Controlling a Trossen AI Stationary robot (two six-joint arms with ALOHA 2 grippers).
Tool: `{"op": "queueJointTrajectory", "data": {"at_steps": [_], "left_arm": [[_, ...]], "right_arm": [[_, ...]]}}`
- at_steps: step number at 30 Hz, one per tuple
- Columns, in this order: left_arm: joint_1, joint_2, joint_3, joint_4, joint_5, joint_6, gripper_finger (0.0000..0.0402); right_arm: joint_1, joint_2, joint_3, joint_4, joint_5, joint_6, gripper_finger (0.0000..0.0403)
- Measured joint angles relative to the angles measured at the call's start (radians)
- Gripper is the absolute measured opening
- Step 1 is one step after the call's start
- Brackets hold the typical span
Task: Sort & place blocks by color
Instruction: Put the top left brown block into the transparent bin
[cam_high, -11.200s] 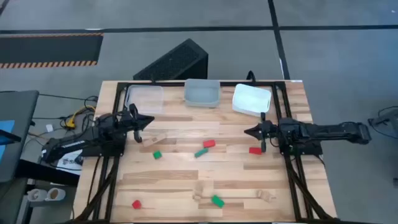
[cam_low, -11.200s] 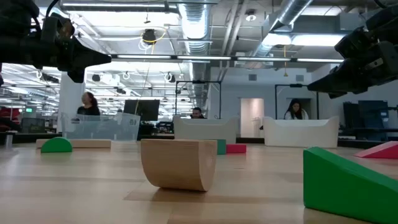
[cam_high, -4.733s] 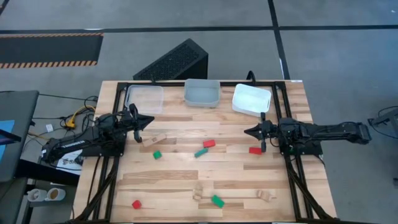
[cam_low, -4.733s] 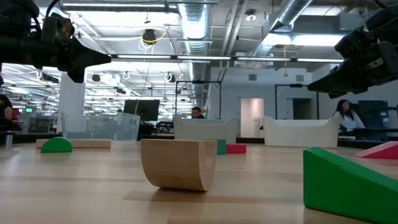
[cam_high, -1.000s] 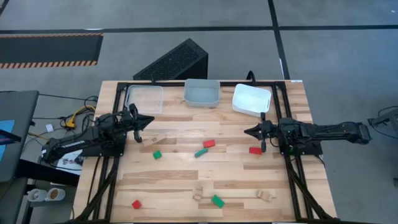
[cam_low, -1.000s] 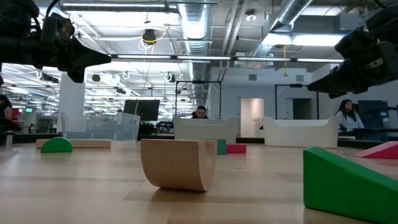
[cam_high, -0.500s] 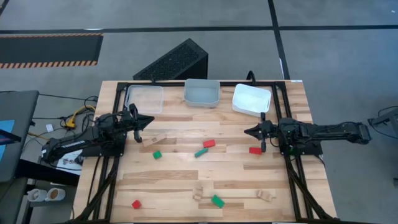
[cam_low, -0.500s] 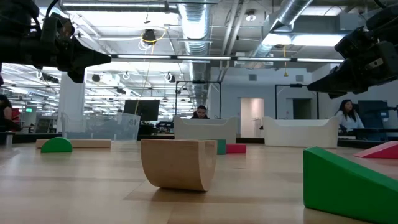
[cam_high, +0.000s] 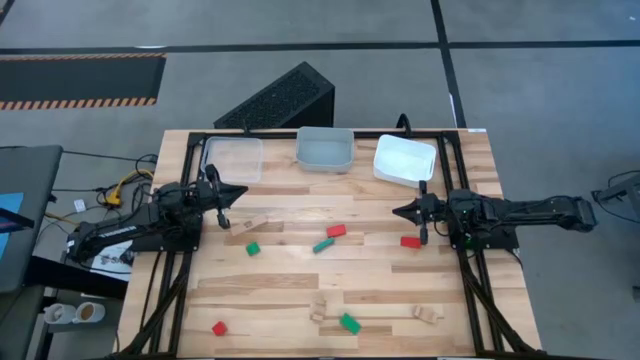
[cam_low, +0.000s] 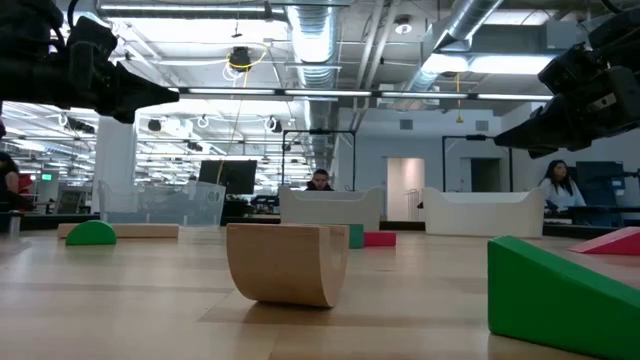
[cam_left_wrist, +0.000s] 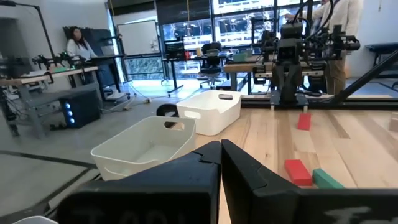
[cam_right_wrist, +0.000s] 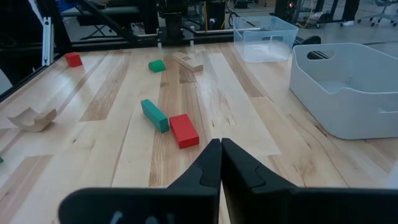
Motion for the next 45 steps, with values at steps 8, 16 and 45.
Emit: {"op": "queueJointTrajectory", "data": {"at_steps": [8, 16, 45], "left_arm": [[0.000, 0.000, 0.000, 0.000, -0.003, 0.000, 0.0000], [0.000, 0.000, 0.000, 0.000, -0.002, -0.075, 0.0000], [-0.001, 0.058, 0.092, 0.007, 0.053, -0.270, 0.0006]], "right_arm": [[-0.008, 0.000, 0.000, 0.001, 0.006, -0.137, 0.0030], [-0.009, 0.000, 0.000, 0.001, 0.006, -0.140, 0.0029], [-0.008, 0.000, 0.000, 0.001, 0.003, -0.140, 0.0027]]}}
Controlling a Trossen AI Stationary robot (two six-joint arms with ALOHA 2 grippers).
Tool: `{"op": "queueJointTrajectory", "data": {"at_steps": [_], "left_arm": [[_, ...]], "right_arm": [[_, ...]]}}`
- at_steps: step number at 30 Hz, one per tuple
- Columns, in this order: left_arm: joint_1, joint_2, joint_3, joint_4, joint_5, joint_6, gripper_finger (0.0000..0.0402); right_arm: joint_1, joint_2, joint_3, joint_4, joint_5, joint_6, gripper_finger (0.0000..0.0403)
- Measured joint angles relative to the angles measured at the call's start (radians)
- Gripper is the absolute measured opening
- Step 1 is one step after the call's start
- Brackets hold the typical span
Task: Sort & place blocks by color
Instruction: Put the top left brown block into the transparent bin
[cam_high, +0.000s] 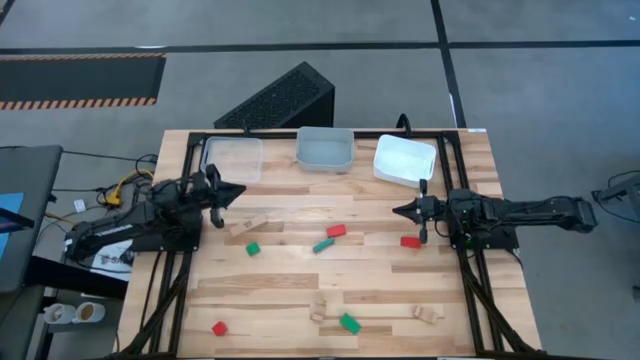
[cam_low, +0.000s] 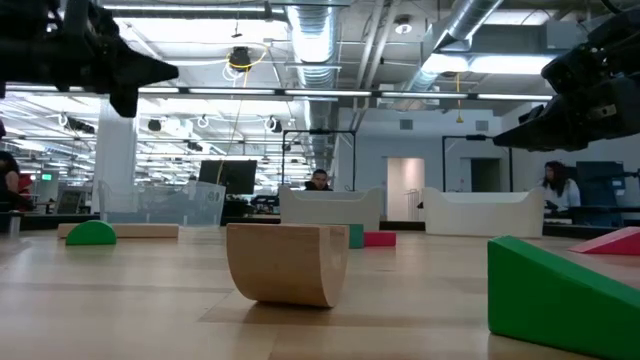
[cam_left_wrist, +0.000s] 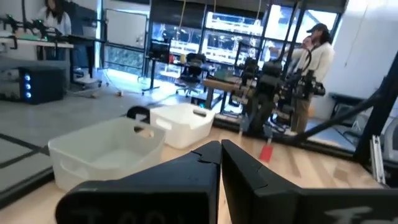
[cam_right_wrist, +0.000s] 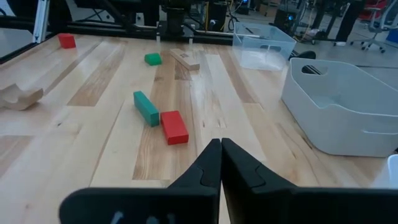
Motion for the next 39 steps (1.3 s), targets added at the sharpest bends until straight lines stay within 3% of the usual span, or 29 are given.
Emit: {"op": "queueJointTrajectory", "data": {"at_steps": [15, 22, 25, 32, 39], "left_arm": [[-0.034, 0.418, 0.211, -0.220, 0.055, 0.083, 0.0159], [-0.124, 0.586, 0.383, -0.501, -0.077, 0.100, 0.0177], [-0.148, 0.630, 0.397, -0.576, -0.083, 0.053, 0.0181], [-0.165, 0.717, 0.390, -0.604, -0.098, -0.169, 0.0203], [-0.165, 0.912, 0.390, -0.608, -0.103, -0.190, 0.0237]], "right_arm": [[0.000, 0.000, 0.000, 0.000, 0.000, 0.000, 0.0028], [0.000, 0.000, 0.000, 0.000, 0.000, 0.000, 0.0027], [0.000, 0.000, 0.000, 0.000, 0.000, 0.000, 0.0027], [0.000, 0.000, 0.000, 0.000, 0.000, 0.000, 0.0027], [0.000, 0.000, 0.000, 0.000, 0.000, 0.000, 0.0027]]}}
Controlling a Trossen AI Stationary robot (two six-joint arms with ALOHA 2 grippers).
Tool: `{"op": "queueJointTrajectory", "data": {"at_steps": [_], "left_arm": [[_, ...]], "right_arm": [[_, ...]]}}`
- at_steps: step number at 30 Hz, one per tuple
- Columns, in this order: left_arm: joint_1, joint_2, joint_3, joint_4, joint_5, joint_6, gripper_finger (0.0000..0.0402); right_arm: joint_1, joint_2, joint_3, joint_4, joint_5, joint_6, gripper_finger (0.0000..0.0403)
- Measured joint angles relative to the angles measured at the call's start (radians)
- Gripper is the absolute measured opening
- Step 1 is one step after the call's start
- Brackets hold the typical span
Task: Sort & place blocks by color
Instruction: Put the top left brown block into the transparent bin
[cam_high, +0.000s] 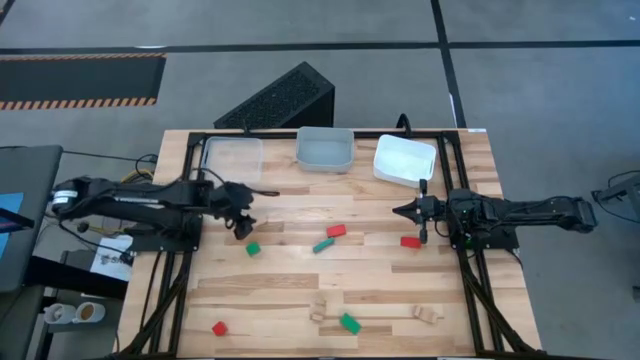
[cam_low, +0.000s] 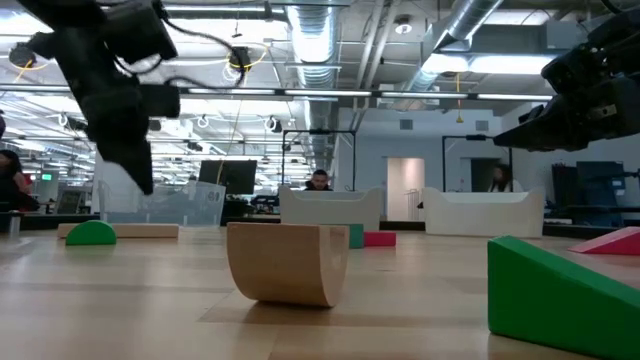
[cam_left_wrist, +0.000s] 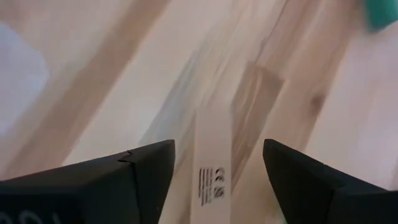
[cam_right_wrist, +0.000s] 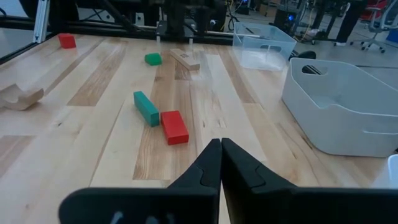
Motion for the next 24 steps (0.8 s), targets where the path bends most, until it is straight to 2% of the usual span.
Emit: {"op": "queueJointTrajectory", "data": {"at_steps": [9, 16, 20, 24], "left_arm": [[0.000, 0.207, 0.000, 0.017, 0.005, -0.002, 0.0279], [0.001, 0.325, 0.007, 0.046, 0.008, -0.007, 0.0281], [0.003, 0.352, 0.012, 0.041, 0.001, -0.007, 0.0252], [0.004, 0.326, 0.005, 0.045, -0.009, 0.007, 0.0172]], "right_arm": [[0.000, 0.000, 0.000, 0.000, 0.000, 0.000, 0.0029], [0.000, 0.000, 0.000, 0.000, 0.000, 0.000, 0.0027], [0.000, 0.000, 0.000, 0.000, 0.000, 0.000, 0.0027], [0.000, 0.000, 0.000, 0.000, 0.000, 0.000, 0.0028]]}}
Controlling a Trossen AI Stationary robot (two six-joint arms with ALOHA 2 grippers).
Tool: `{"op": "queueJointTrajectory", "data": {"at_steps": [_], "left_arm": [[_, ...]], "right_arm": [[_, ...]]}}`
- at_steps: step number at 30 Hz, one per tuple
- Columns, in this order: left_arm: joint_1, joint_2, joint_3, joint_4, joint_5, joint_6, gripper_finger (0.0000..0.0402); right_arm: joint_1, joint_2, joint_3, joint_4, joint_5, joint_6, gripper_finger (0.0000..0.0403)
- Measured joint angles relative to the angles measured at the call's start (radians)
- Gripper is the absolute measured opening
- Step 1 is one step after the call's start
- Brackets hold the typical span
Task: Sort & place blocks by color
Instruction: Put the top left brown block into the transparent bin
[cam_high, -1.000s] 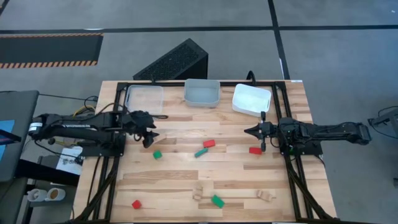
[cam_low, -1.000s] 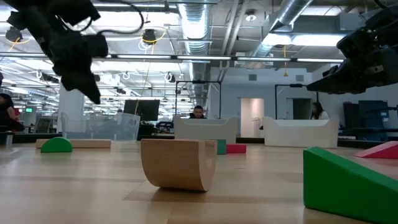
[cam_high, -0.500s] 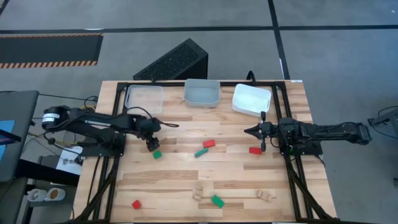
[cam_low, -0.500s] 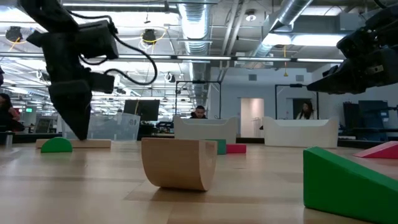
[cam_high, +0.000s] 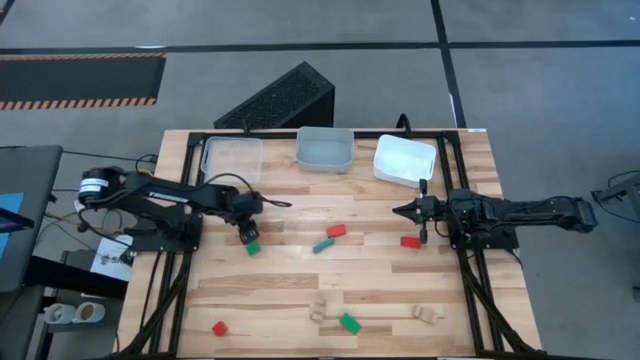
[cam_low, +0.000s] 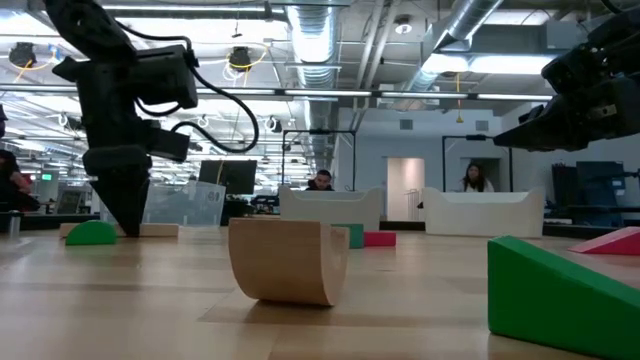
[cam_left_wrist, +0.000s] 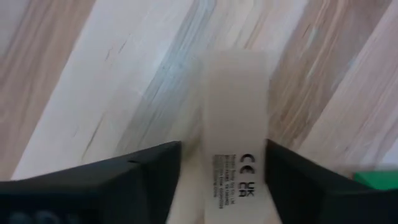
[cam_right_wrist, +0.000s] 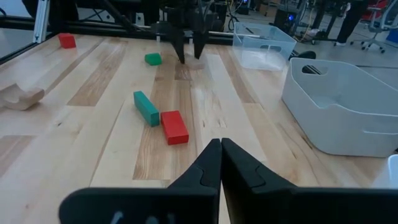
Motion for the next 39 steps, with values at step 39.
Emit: {"op": "queueJointTrajectory", "data": {"at_steps": [39], "left_arm": [[0.739, 0.017, 0.291, -0.105, -0.117, 0.529, 0.0087]], "right_arm": [[0.000, 0.000, 0.000, 0.000, 0.000, 0.000, 0.0028]]}}
